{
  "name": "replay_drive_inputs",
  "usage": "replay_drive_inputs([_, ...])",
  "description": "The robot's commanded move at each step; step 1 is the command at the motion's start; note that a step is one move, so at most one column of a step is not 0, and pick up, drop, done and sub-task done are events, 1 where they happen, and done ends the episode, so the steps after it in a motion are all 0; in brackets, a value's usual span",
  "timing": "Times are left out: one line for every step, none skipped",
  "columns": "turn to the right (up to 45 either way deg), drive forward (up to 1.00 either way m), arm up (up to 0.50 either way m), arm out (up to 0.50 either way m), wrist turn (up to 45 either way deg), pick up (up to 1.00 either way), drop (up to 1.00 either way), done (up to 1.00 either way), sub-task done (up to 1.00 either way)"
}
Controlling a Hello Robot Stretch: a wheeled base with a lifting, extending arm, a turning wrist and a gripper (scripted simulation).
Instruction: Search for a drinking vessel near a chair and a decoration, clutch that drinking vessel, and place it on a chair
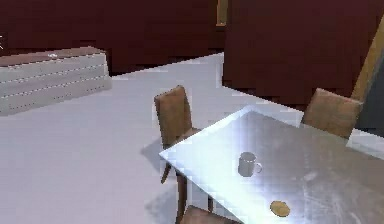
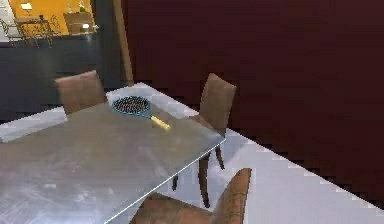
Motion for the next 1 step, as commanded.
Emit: replay_drive_inputs([-45.0, 0.00, 0.00, 0.00, 0.0, 0.00, 0.00, 0.00, 0.00])
